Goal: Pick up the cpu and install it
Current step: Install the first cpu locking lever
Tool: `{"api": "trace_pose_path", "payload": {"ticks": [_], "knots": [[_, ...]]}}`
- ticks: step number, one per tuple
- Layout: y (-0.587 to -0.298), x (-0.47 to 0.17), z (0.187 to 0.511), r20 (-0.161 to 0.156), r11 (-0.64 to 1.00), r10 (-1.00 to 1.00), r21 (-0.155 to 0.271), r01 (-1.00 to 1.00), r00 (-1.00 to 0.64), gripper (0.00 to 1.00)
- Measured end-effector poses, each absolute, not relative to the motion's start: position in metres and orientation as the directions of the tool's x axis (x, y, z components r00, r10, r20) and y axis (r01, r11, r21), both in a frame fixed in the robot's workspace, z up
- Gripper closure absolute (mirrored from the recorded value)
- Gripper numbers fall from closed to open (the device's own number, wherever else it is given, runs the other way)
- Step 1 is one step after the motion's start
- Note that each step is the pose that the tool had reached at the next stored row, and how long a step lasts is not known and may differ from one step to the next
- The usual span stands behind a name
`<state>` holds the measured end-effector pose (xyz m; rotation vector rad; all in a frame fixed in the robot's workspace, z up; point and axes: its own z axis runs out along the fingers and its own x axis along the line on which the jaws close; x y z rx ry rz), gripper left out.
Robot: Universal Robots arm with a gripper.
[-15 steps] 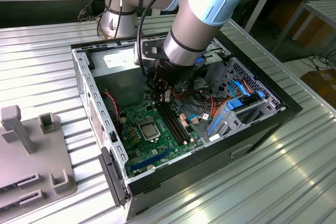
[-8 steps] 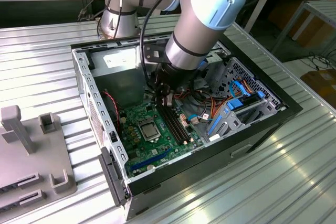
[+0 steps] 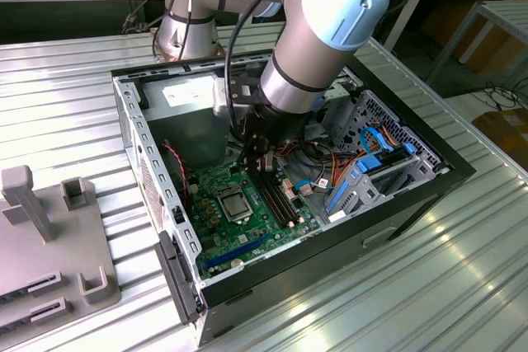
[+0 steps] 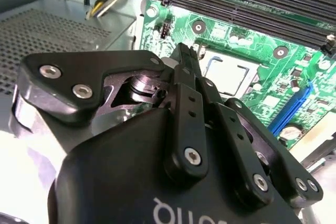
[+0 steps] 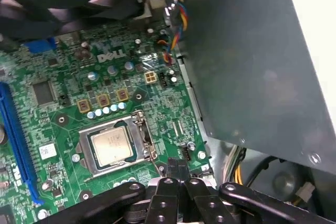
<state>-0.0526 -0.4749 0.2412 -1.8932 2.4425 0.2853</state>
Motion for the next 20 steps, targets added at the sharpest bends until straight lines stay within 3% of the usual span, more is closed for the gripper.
{"api": "trace_pose_path", "payload": {"ticks": [6, 20], "knots": [[-0.475, -0.0526, 0.2409, -0.142, 0.125, -0.98, 0.121, -0.985, -0.142, 0.89], [-0.475, -0.0514, 0.2409, -0.143, 0.086, -0.984, 0.118, -0.989, -0.102, 0.89]]}}
